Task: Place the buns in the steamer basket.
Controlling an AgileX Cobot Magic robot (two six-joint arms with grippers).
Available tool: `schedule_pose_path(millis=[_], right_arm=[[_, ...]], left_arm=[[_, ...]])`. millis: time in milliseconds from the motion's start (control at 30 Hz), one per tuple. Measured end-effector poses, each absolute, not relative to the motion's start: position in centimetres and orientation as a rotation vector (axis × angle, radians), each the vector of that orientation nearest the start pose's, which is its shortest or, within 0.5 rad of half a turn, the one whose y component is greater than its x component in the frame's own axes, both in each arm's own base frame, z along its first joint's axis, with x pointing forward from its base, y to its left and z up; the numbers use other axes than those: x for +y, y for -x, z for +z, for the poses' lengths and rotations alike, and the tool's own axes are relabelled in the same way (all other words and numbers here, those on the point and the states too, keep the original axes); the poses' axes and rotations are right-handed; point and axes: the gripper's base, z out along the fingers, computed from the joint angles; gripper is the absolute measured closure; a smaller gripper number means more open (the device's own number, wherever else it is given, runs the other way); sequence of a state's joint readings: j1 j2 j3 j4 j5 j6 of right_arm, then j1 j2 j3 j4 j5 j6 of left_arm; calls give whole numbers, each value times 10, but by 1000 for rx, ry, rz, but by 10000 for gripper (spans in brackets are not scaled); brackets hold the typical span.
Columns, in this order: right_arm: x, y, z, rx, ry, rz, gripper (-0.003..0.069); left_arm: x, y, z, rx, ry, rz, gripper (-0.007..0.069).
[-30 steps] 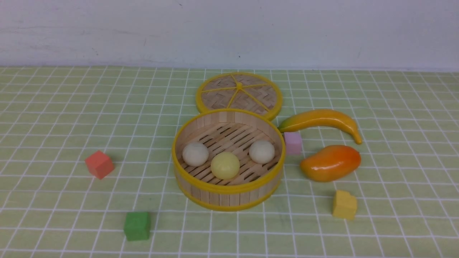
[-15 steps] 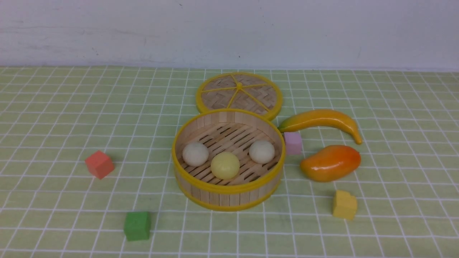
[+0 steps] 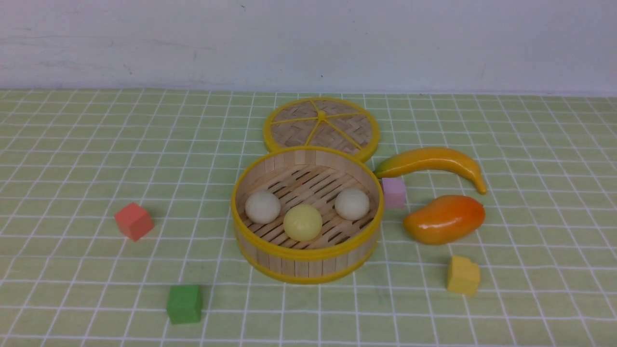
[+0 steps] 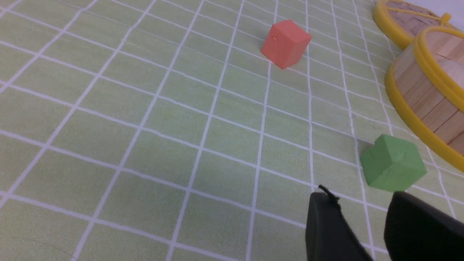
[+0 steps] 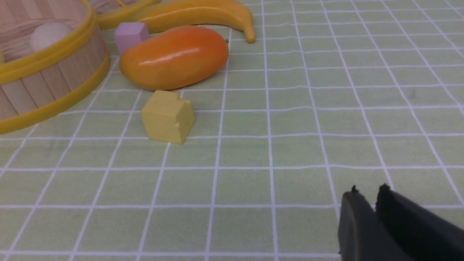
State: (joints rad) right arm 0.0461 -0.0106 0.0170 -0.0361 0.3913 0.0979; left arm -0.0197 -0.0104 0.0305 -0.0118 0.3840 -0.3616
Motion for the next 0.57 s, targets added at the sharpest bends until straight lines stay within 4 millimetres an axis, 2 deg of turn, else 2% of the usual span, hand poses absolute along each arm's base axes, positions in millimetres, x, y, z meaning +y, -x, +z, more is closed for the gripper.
schedule_pose_path(millis=[567], right_arm=[[1, -52, 173, 1880, -27, 63, 554]], left_arm=[[-1, -52, 169, 1868, 330, -272, 386]])
